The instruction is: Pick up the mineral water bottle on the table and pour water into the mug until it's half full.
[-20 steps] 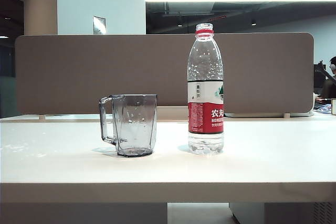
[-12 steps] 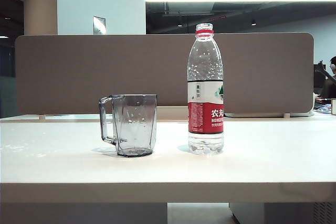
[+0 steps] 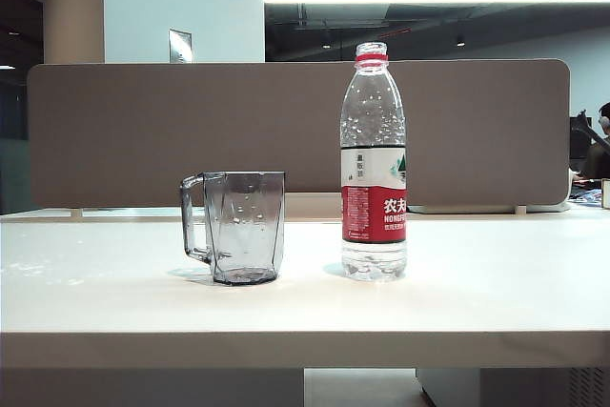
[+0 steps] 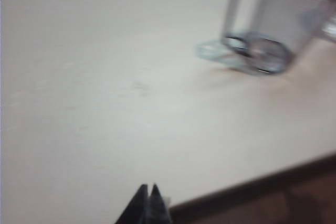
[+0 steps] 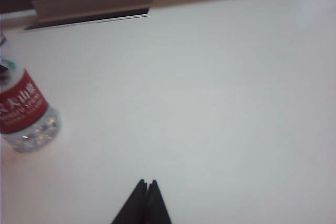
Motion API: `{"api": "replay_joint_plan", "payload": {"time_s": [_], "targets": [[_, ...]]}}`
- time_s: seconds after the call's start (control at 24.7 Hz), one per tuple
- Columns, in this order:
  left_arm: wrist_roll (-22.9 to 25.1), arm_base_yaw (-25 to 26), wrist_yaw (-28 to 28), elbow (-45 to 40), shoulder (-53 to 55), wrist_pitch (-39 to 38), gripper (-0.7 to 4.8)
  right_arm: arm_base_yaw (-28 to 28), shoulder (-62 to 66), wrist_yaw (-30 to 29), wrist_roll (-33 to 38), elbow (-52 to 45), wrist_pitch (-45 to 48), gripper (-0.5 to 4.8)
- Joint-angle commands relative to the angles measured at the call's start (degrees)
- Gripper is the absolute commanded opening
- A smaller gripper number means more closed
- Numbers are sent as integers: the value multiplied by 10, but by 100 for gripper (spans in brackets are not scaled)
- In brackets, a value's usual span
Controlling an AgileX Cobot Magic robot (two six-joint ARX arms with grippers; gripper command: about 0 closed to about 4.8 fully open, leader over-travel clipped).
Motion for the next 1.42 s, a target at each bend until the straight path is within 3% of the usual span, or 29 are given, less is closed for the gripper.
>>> {"api": "replay_joint_plan", "payload": {"time_s": [0.04,0.16,0.24,0.4,0.57,0.85,1.17,1.25,1.42], "targets": [[0,-61,0,54,36,-30,-5,0,-1,-10,62,-4,5,11],[0,-116,1,99,60,-25,-5,0,-1,-14,97,-4,5,61],[0,-148,1,132,70,-19,-5,0,-1,-53,128,-4,12,68],[0,-175,3,148,58,19,-5,3,-1,-186,132,9,54,99],[0,-175,2,148,48,18,-5,12,3,-127,28,73,-2,109],[0,-175,2,148,47,17,-5,47,59,-98,-24,139,-15,118],[0,-175,2,148,47,17,-5,141,289,-22,-201,270,-14,127],[0,-175,2,148,47,17,-5,163,394,-6,-233,292,13,127],[0,-175,3,148,47,17,-5,172,555,-4,-220,290,191,131]]}}
